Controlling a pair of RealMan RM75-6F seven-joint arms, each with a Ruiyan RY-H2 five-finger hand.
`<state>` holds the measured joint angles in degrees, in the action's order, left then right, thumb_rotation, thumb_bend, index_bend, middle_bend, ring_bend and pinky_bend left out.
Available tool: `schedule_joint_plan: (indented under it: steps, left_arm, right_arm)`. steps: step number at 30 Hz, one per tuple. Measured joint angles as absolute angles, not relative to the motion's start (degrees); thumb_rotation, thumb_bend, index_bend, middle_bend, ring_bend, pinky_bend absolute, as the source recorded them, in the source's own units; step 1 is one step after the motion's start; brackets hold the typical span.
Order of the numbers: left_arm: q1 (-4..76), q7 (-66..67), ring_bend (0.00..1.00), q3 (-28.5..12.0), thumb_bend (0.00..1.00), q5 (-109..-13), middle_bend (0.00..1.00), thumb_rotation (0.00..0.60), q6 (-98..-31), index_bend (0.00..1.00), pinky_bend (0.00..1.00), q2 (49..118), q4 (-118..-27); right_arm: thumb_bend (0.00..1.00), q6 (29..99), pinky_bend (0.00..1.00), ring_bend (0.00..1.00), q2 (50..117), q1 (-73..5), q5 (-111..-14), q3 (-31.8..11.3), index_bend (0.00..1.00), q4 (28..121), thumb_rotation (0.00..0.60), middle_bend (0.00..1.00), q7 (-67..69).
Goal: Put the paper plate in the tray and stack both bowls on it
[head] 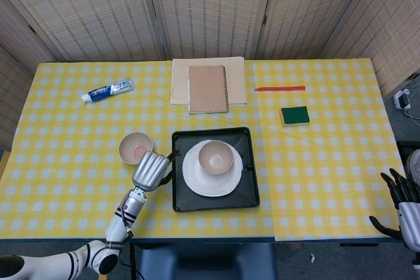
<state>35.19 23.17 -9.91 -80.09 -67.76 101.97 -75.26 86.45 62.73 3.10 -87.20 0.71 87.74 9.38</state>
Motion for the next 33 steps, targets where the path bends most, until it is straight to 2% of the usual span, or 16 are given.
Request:
schedule_joint_plan:
  steps: [7,22,33]
  left_arm:
    - [33.20,23.82,0.94,-10.21,0.47,-74.11,1.00,0.600,-65.85,0.44,1.00,99.94,-72.05]
    - [30.95,25.34,0.96,-9.36,0.47,-71.86,1.00,0.600,-66.77,0.40,1.00,95.32,-75.87]
    - [30.83,24.71,0.96,-8.80,0.47,-69.67,1.00,0.600,-64.76,0.40,1.00,95.58,-73.75]
  right_arm:
    - [0.25,85.48,0.00,0.00,63.15,2.53,-87.86,1.03,0.00,88.29,0.600,0.00,7.78]
    - [0.25,84.34,0.00,0.00,63.65,1.71,-87.31,0.64,0.00,88.38,0.600,0.00,6.77]
    - [0.25,84.23,0.00,0.00,63.86,1.63,-87.31,0.69,0.00,88.47,0.600,0.00,6.21]
